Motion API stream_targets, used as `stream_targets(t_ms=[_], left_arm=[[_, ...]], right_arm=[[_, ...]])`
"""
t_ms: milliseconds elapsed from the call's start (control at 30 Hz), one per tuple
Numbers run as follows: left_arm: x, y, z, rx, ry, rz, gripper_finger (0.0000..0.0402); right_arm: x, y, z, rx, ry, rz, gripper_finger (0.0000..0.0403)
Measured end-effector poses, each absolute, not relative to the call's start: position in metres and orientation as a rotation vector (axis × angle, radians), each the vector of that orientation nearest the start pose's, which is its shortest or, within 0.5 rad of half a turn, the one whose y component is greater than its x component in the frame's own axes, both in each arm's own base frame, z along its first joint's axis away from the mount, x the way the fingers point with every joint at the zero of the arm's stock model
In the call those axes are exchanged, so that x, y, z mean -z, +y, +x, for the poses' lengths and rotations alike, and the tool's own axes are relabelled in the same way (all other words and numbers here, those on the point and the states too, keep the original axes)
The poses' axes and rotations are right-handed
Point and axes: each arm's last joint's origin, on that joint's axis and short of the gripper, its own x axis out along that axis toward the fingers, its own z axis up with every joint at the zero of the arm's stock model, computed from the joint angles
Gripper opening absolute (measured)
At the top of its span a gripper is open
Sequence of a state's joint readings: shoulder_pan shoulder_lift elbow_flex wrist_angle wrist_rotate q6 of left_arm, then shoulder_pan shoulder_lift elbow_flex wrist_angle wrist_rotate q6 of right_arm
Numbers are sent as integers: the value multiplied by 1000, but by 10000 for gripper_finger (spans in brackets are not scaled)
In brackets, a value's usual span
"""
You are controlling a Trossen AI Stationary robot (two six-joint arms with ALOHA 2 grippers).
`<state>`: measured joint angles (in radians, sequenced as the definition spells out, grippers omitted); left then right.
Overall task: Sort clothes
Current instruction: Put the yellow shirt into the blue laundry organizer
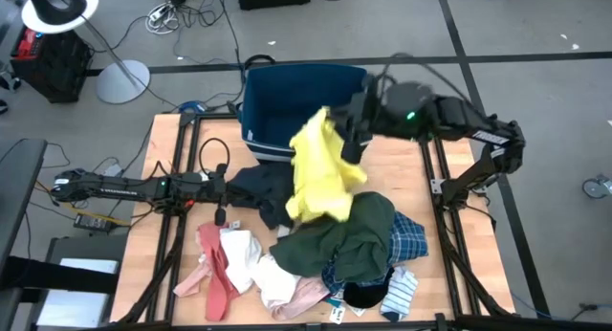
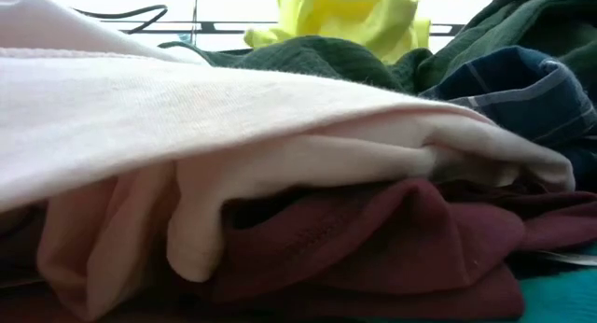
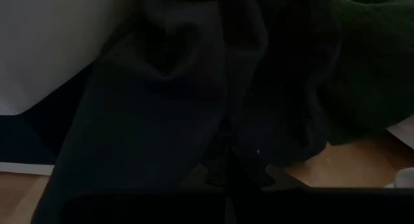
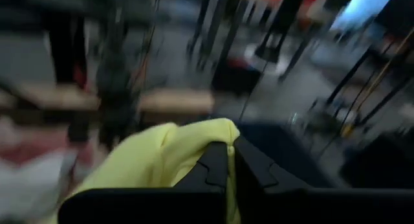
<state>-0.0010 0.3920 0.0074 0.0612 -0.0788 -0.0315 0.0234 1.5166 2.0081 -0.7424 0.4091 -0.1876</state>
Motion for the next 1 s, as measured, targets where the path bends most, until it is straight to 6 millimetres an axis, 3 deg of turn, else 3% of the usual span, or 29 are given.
stream_targets(t_ms=[300,567,767,1000], left_arm=[[-137,2,117,-82,322,-18,11],[-137,2,117,-83,322,-18,11],[-137,2,117,-82,322,-18,11],[-137,2,117,-82,323,-18,11]], right_arm=[[-568,-43,277,478,-197,-323,5],[-596,-79,256,574,-519,-362,5],[-587,-104,266,615,-481,-372,7],[-538,-132,309,587,-158,-241,7]])
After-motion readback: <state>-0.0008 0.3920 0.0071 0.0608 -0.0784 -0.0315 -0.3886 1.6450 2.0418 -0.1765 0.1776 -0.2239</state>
